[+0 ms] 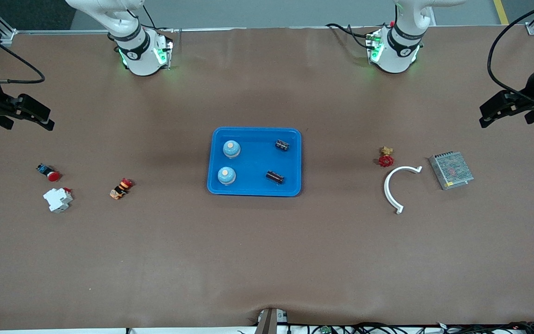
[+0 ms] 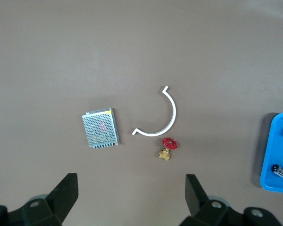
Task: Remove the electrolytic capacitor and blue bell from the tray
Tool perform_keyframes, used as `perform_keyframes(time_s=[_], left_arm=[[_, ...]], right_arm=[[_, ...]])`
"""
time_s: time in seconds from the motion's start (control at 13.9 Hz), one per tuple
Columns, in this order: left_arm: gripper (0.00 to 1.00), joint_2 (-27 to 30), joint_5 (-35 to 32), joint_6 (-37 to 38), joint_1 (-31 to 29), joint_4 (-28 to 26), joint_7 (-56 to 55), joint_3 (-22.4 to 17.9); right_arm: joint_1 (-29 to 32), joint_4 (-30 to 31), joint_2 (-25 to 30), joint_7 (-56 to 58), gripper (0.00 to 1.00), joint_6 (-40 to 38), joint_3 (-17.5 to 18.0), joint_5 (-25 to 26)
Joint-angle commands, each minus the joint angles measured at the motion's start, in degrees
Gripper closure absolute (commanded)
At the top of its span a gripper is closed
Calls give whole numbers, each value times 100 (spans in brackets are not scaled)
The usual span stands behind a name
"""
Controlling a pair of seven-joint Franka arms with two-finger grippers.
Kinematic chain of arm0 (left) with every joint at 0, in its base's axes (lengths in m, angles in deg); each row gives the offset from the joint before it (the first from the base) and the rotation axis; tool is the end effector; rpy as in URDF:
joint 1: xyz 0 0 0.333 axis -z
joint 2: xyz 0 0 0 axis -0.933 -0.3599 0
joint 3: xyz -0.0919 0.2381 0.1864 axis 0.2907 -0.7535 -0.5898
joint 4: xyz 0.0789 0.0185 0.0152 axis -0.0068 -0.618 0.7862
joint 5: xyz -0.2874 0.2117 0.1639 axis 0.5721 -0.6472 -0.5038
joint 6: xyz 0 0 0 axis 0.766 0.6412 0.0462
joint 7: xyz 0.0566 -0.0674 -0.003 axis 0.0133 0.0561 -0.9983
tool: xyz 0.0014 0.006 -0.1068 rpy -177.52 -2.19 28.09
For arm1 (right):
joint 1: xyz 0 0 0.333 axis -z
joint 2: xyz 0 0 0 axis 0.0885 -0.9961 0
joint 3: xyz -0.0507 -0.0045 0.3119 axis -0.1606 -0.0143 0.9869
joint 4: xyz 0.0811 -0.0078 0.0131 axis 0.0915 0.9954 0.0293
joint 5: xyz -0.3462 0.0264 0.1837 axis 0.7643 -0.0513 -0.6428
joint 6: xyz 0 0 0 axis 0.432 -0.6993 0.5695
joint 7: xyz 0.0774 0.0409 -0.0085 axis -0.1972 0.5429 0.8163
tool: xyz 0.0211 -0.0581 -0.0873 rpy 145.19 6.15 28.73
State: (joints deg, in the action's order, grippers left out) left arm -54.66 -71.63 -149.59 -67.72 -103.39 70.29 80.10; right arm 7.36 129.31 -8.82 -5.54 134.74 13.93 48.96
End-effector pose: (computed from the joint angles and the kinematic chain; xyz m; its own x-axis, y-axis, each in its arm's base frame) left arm 0.5545 -0.0376 0.6516 0.9975 0.0604 0.0368 0.0621 -0.9969 -0.0477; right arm 0.5514 0.0139 0.6408 0.9981 -0.0572 0.0233 -0.0566 -0.9981 -0.0234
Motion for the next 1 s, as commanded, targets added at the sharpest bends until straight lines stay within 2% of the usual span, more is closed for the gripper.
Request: perform_keyframes(time_s=[0.0, 0.36, 0.5, 0.65, 0.93], left_arm=[[0, 45, 102, 115, -22, 83, 48, 19], [0, -113, 84, 107, 56, 49, 57, 36], [0, -368, 137, 194, 100, -222, -73, 115], [0, -595, 251, 63, 258, -250, -345, 422], [0, -1105, 260, -524, 697, -408, -1365, 774]], right_arm=[[0, 137, 112, -54, 0, 108, 23, -24], [-9, 137, 121, 34, 0, 100, 23, -15], [9, 137, 121, 34, 0, 91, 23, -24], [9, 224, 121, -62, 0, 91, 23, -24], [-104, 899, 218, -710, 0, 608, 49, -288]])
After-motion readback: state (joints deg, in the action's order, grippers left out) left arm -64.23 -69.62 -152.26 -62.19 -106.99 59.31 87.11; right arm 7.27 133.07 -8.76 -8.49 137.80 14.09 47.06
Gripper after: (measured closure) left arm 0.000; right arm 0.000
